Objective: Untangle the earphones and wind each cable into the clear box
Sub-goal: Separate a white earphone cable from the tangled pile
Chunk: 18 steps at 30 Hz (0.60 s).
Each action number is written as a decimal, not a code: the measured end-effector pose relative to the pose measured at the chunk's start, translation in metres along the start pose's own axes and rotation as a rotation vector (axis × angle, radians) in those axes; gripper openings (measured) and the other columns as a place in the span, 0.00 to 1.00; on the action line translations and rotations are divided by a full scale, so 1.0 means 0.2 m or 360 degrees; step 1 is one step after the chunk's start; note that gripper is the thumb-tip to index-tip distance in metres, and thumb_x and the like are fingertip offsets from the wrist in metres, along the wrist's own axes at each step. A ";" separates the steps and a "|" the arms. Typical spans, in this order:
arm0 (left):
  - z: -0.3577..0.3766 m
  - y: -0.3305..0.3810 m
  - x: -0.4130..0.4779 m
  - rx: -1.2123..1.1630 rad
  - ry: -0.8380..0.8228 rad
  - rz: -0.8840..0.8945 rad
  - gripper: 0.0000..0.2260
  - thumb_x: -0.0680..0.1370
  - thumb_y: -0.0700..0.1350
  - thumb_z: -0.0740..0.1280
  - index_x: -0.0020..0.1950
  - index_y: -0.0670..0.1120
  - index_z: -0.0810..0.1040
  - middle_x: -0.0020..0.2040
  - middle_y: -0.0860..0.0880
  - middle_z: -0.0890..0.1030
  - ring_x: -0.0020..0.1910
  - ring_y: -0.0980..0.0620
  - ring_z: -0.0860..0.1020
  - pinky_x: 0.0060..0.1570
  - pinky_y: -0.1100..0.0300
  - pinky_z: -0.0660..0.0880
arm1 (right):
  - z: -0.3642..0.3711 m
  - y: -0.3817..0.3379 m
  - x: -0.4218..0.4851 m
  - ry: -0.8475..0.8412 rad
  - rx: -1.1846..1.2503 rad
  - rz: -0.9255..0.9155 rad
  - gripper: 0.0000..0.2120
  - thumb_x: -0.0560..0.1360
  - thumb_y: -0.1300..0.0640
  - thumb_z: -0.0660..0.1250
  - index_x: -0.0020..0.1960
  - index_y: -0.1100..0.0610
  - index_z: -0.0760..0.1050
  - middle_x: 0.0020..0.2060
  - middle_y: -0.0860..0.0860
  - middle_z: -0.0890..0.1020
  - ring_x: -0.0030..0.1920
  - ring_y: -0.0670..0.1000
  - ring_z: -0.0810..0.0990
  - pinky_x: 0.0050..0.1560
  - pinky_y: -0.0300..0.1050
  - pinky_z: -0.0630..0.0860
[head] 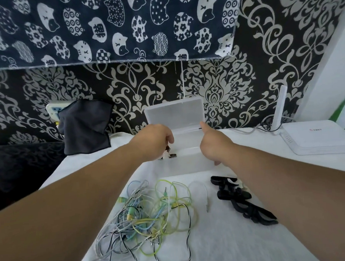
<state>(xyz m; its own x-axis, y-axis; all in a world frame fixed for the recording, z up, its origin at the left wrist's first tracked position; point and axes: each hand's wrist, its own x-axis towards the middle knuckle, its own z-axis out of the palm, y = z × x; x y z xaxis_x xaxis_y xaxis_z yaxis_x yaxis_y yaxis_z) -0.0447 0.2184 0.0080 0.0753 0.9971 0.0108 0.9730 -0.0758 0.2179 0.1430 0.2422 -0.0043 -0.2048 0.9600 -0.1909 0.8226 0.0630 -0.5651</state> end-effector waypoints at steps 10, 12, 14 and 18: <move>-0.03 0.06 -0.35 -0.0642 0.0408 -0.0365 0.11 0.79 0.39 0.62 0.49 0.50 0.83 0.46 0.53 0.82 0.45 0.53 0.79 0.45 0.62 0.74 | 0.03 0.02 -0.28 0.0338 0.0576 0.0021 0.22 0.77 0.64 0.61 0.71 0.53 0.73 0.66 0.52 0.76 0.59 0.52 0.76 0.55 0.42 0.69; -0.01 0.10 -0.49 -0.0727 0.0434 -0.0446 0.06 0.78 0.43 0.66 0.49 0.51 0.82 0.42 0.56 0.82 0.41 0.56 0.79 0.38 0.66 0.71 | 0.06 0.03 -0.41 0.0352 0.0679 0.0088 0.20 0.75 0.64 0.62 0.66 0.54 0.77 0.62 0.52 0.79 0.60 0.54 0.78 0.60 0.47 0.73; 0.04 0.15 -0.62 -0.0753 0.0336 -0.0513 0.05 0.77 0.50 0.69 0.50 0.51 0.82 0.42 0.57 0.82 0.43 0.56 0.80 0.41 0.63 0.73 | 0.12 0.07 -0.54 0.0326 0.0843 0.0236 0.19 0.72 0.63 0.64 0.62 0.54 0.79 0.54 0.52 0.82 0.54 0.57 0.82 0.56 0.51 0.78; 0.18 0.23 -0.78 -0.0552 0.0012 -0.0614 0.15 0.74 0.61 0.69 0.53 0.51 0.78 0.50 0.56 0.80 0.50 0.51 0.80 0.50 0.58 0.74 | 0.20 0.18 -0.73 0.0213 0.1124 0.0430 0.13 0.68 0.63 0.65 0.52 0.63 0.80 0.39 0.58 0.82 0.41 0.51 0.78 0.43 0.48 0.73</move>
<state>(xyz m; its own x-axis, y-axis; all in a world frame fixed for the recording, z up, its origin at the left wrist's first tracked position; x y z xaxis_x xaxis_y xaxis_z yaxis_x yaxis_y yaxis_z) -0.0033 0.0584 -0.0195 -0.2776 0.9522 -0.1275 0.8001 0.3026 0.5179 0.1815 0.0937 -0.0290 0.0585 0.9449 -0.3220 0.2913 -0.3246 -0.8999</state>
